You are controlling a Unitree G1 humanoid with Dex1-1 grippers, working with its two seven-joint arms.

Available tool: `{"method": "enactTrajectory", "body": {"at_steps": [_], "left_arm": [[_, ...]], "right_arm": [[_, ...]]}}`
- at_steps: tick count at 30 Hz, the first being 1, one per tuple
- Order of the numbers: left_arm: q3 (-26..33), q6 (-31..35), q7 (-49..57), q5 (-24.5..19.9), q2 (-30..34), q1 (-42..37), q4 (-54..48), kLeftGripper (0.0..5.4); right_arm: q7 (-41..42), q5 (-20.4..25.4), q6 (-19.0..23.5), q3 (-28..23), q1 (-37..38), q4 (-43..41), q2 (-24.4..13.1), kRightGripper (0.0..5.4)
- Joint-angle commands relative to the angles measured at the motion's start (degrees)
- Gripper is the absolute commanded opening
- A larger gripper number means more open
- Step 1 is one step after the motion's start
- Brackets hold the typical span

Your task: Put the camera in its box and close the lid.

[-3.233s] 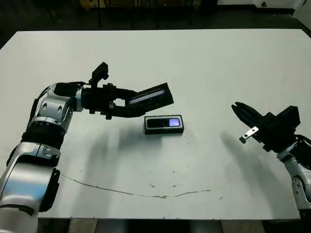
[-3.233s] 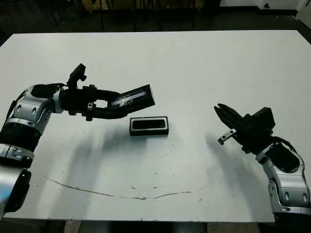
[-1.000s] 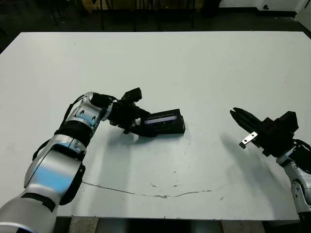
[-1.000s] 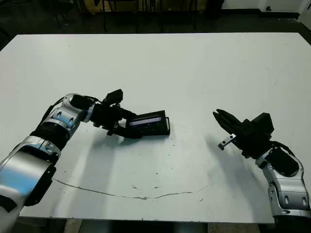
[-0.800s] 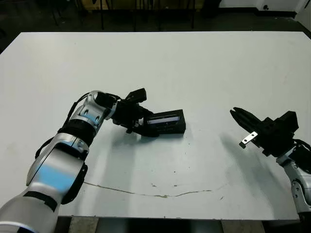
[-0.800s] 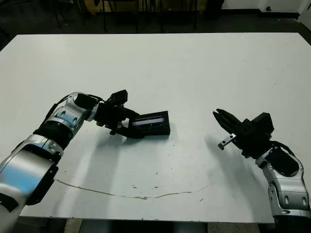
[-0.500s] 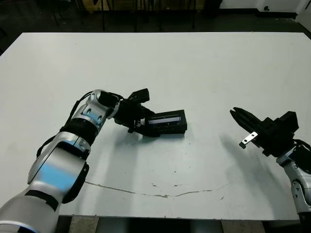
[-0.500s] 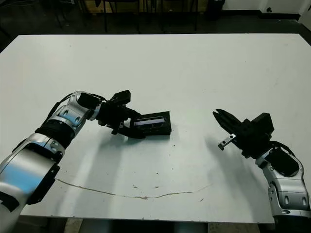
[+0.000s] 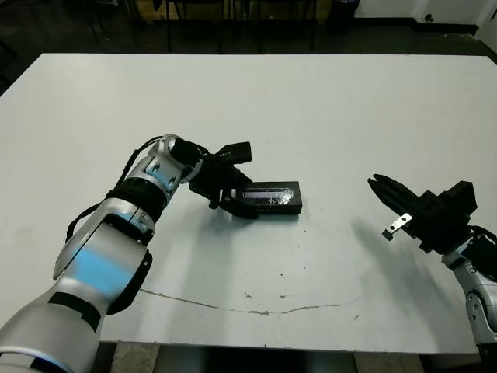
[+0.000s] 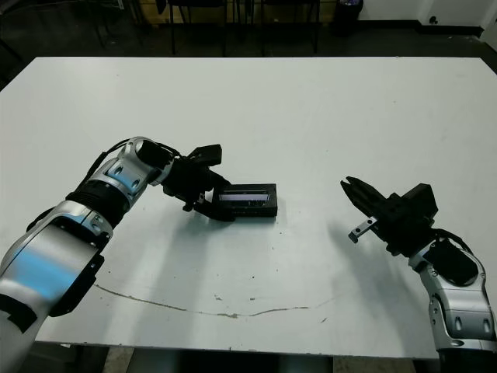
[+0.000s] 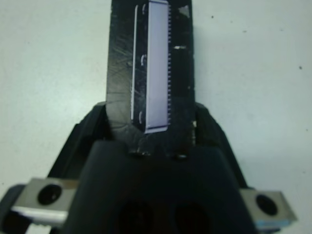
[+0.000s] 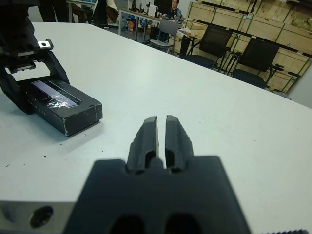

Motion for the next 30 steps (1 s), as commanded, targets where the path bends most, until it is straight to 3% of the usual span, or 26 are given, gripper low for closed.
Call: {"method": "enactTrajectory", "body": {"at_steps": [1, 8, 11, 16, 22, 26, 30], "left_arm": [[-4.00, 2.40, -2.10, 4.44, -1.57, 3.29, 2.17, 2.77], [-4.16, 2.42, -3.24, 4.41, 0.16, 3.75, 2.05, 2.77], [-4.36, 1.79, -2.16, 4.85, 1.01, 4.39, 1.22, 2.77], [-5.23, -4.32, 1.42, 6.44, 3.96, 6.07, -0.77, 3.67], [-3.51, -8.11, 1.97, 4.73, 7.93, 9.04, -2.23, 4.70], [-0.84, -12.38, 1.08, 2.21, 11.42, 12.42, -2.47, 5.37], [1.05, -17.10, 2.01, 0.67, 16.60, 17.34, -5.54, 5.39]], "right_arm": [[-0.50, -0.91, 0.98, 0.35, 1.10, -0.37, -0.22, 0.00], [1.18, 0.06, -0.80, 0.27, 0.50, 1.99, 0.33, 0.00], [0.06, -0.20, 0.55, 0.33, 0.98, 0.64, 0.28, 0.00], [0.53, 0.26, 0.02, 0.39, 1.00, 0.97, 0.27, 0.00], [0.06, -0.53, -0.69, 0.60, 1.13, 0.41, 0.13, 0.00], [-0.98, -1.19, 1.06, 0.88, 1.57, -1.53, -0.23, 0.00], [-1.56, -1.56, 1.34, 1.15, 1.82, -2.36, 0.07, 0.00]]}}
